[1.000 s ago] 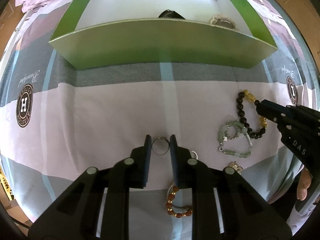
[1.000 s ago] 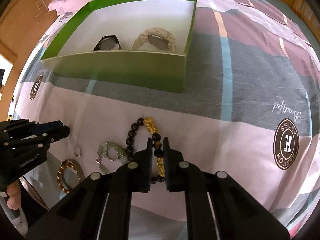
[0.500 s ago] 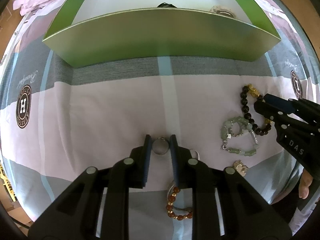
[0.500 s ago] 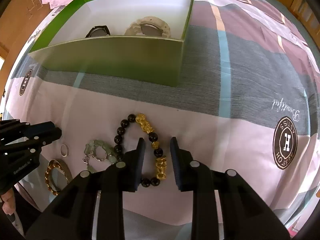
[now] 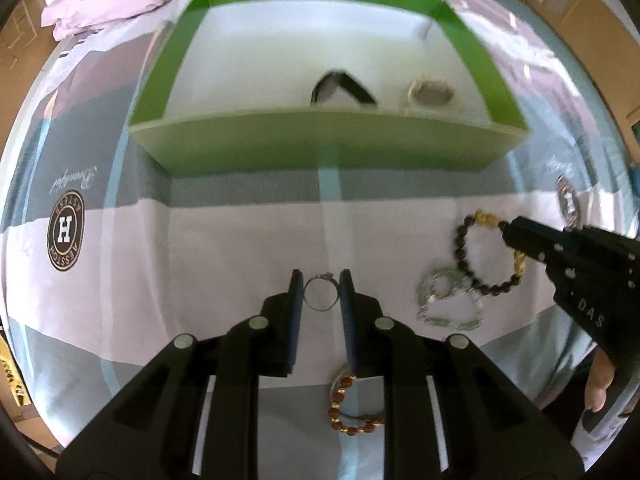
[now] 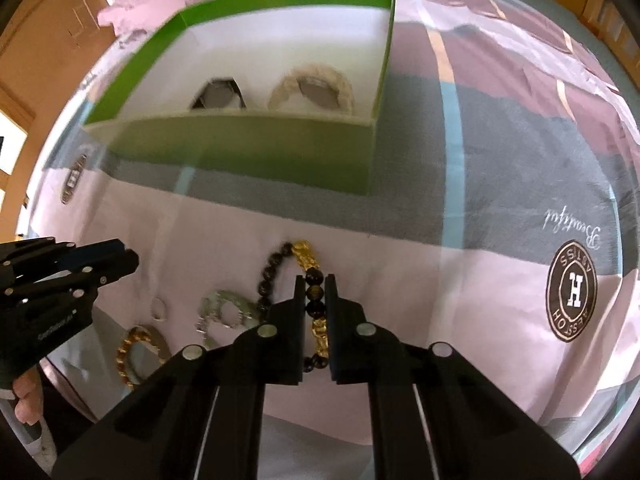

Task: Organize jewelry
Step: 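Lift the black bead bracelet and carry it into the green box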

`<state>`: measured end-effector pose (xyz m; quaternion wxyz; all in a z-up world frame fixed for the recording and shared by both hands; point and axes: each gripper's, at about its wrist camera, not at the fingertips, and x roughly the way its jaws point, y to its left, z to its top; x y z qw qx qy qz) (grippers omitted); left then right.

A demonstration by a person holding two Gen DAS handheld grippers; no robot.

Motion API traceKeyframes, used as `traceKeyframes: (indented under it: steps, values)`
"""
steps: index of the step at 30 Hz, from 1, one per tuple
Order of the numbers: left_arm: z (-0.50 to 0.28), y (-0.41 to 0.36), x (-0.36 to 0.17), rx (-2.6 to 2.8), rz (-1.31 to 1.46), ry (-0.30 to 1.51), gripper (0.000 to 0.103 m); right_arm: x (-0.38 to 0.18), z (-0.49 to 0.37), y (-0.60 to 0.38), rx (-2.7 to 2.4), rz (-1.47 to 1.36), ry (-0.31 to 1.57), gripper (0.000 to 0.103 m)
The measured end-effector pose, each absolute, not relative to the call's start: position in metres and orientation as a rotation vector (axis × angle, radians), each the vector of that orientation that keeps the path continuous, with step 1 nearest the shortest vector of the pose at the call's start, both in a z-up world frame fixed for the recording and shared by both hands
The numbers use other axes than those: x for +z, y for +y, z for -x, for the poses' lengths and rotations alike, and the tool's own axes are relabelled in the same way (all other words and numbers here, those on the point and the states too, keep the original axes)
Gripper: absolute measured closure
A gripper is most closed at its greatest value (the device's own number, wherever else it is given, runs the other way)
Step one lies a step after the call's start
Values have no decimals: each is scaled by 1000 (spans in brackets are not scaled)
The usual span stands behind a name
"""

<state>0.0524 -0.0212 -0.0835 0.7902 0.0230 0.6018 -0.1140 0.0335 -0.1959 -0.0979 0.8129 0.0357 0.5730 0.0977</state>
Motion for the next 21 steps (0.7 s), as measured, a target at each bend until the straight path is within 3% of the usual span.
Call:
traceKeyframes:
  steps: [12,21]
  values:
    - [-82,-14,-4,-222,-18,1122,85,-5,-41,-187,248,-86,1032,94]
    - [-139,-8,-10,-169,15,1121,85,35,-82,-178,251,-84,891,94]
